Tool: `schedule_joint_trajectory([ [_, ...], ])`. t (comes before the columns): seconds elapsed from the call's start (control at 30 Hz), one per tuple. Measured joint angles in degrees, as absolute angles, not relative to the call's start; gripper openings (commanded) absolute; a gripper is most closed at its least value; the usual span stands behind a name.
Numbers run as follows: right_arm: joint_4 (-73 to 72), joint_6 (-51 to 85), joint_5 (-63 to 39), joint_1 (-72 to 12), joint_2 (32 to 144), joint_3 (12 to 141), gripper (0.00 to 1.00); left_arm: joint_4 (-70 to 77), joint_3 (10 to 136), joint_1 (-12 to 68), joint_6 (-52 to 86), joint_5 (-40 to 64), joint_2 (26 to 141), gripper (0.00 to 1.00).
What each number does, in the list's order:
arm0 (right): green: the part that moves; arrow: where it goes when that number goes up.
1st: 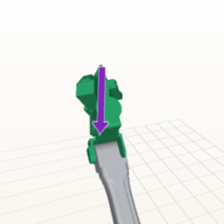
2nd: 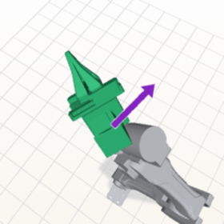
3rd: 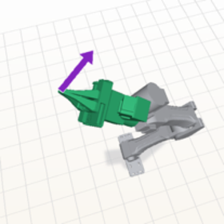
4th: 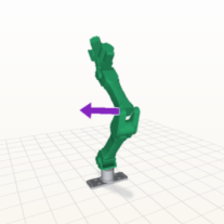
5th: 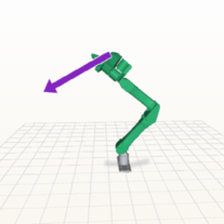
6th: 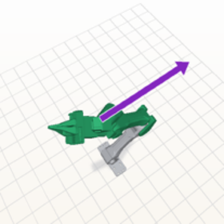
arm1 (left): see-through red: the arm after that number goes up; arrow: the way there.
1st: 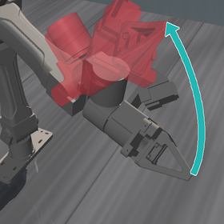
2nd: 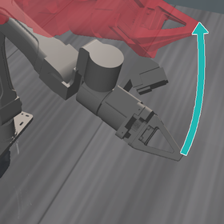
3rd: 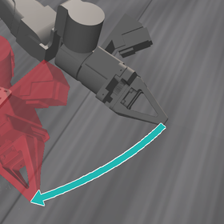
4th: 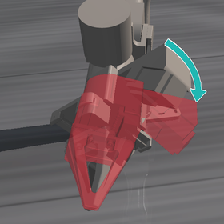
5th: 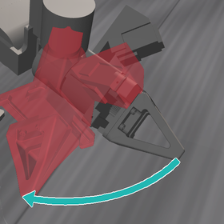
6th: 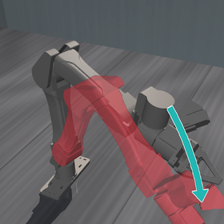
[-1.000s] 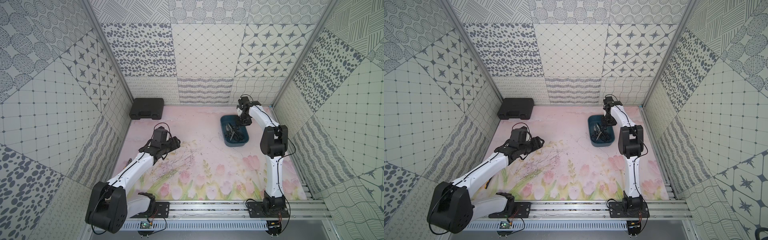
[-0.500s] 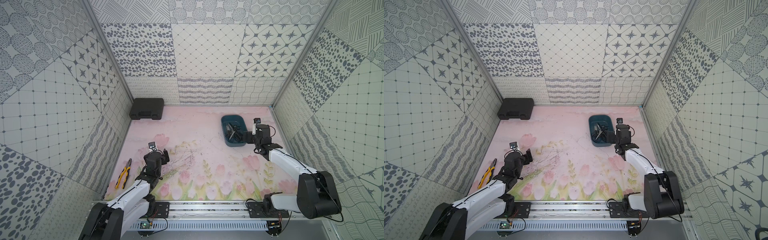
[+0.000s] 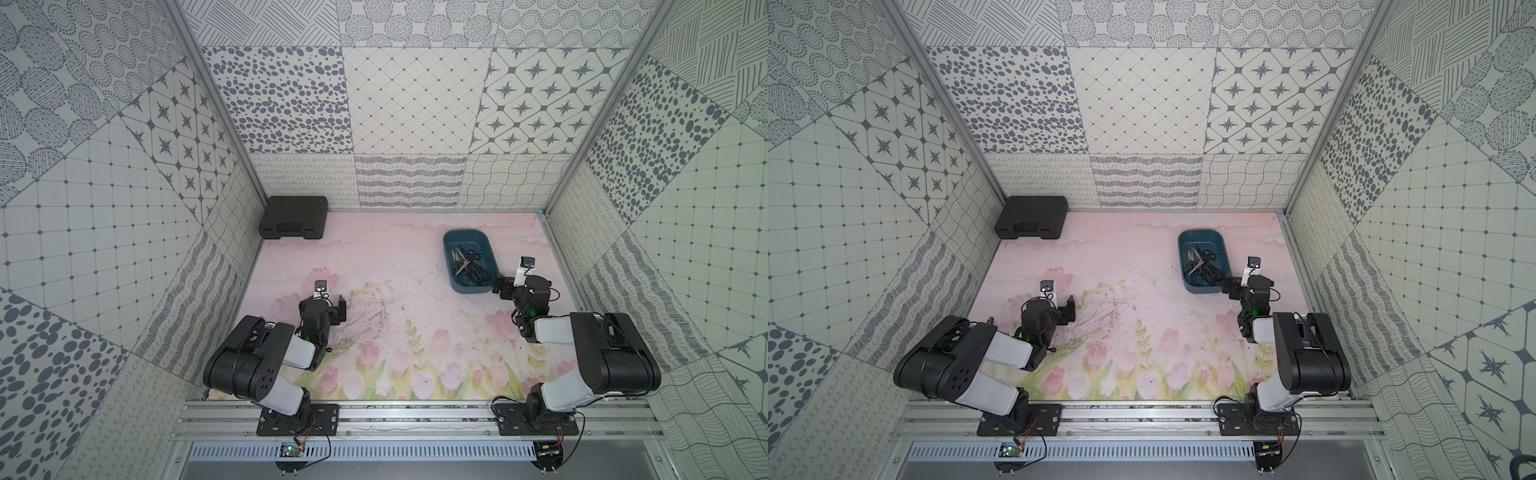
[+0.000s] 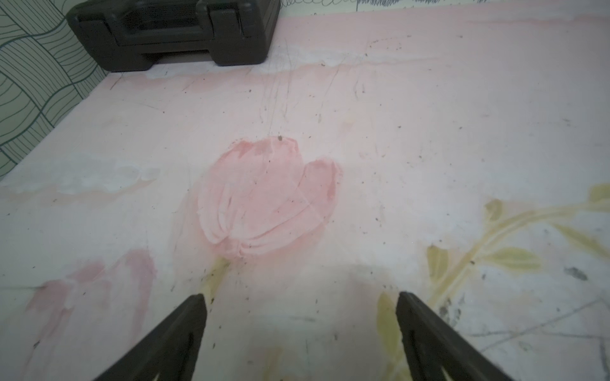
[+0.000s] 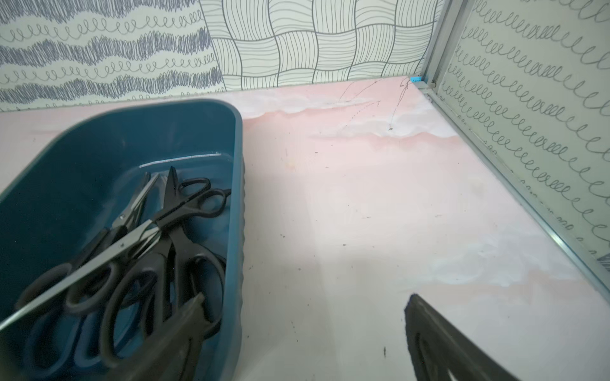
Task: Put the scissors into the storage box
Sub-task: Reset both arms
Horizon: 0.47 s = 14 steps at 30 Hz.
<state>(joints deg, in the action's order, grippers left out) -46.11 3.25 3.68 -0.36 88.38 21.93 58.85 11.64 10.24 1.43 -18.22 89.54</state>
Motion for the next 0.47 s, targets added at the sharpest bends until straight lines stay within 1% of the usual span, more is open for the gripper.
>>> schedule_joint_trajectory([
  [0.2, -46.1, 2.8, 2.9, -1.5, 88.4, 22.5, 0.97, 56.1, 19.4, 6.9, 2.0, -16.7, 90.1, 0.99],
  [0.47, -46.1, 2.5, 2.9, -1.9, 88.4, 22.6, 0.96, 52.8, 21.8, 5.1, 3.3, -15.0, 90.1, 0.99],
])
